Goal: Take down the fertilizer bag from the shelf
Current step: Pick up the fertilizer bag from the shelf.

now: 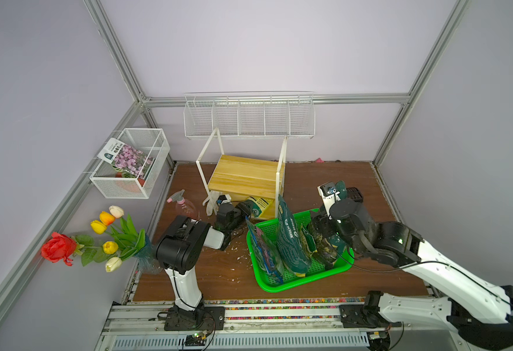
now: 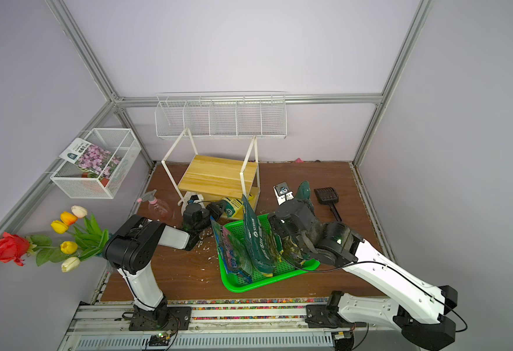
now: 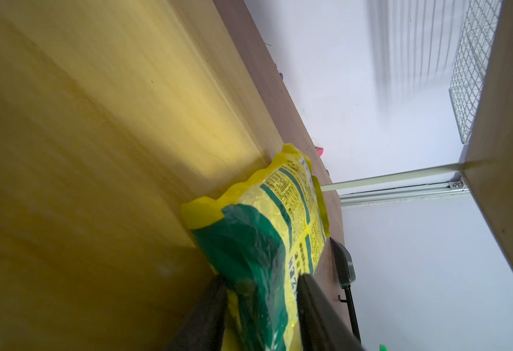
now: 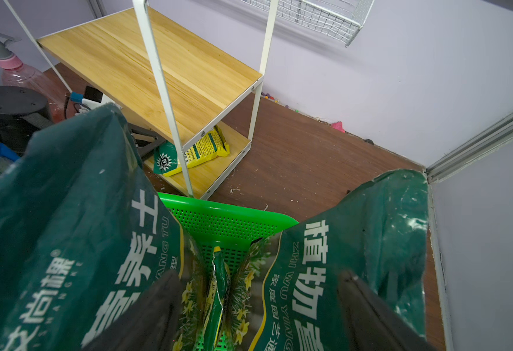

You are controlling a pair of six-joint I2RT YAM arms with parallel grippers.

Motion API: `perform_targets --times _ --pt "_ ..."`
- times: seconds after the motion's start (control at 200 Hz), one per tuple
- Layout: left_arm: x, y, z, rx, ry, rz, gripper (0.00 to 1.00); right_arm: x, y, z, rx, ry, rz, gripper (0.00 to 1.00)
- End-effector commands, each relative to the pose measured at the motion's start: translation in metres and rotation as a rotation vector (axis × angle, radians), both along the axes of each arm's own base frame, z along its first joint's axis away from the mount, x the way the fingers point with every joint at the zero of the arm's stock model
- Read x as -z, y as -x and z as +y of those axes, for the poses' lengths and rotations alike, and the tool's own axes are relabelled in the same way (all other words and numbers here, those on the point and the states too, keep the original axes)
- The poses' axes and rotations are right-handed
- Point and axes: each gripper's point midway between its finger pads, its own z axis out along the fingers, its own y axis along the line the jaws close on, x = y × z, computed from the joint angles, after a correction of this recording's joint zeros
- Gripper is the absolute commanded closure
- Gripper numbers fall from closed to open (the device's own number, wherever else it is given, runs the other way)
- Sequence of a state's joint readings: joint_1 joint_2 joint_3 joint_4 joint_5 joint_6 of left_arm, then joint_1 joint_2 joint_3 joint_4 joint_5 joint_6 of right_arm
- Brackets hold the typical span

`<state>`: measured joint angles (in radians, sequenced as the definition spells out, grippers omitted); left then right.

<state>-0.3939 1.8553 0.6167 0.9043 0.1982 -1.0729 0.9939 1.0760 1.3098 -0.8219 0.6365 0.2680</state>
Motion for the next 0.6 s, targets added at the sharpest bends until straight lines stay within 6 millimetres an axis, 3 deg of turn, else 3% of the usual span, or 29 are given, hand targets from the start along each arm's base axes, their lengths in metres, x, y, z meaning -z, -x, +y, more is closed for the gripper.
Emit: perform_targets --times 0.0,0.37,0.415,0.535,0.595 --pt "0.007 0.000 -0.005 0.018 0.006 0.018 0.57 0.000 -0.001 -0.009 0.024 0.017 -0.014 0.15" --pt "0.027 -0.002 -0.007 0.030 -0.040 0.074 0.54 0.001 -0.001 -0.010 0.029 0.024 -0.018 0.15" --pt "0.027 -0.004 -0.010 0.038 -0.038 0.069 0.59 0.001 -0.002 -0.011 0.032 0.025 -0.018 0.15" --pt "0.025 -0.007 -0.013 0.046 -0.026 0.054 0.90 0.000 -0.002 -0.011 0.036 0.026 -0.020 0.15" --pt "0.024 -0.007 -0.012 0.043 -0.020 0.047 1.00 0.000 -0.001 -0.012 0.035 0.026 -0.021 0.15"
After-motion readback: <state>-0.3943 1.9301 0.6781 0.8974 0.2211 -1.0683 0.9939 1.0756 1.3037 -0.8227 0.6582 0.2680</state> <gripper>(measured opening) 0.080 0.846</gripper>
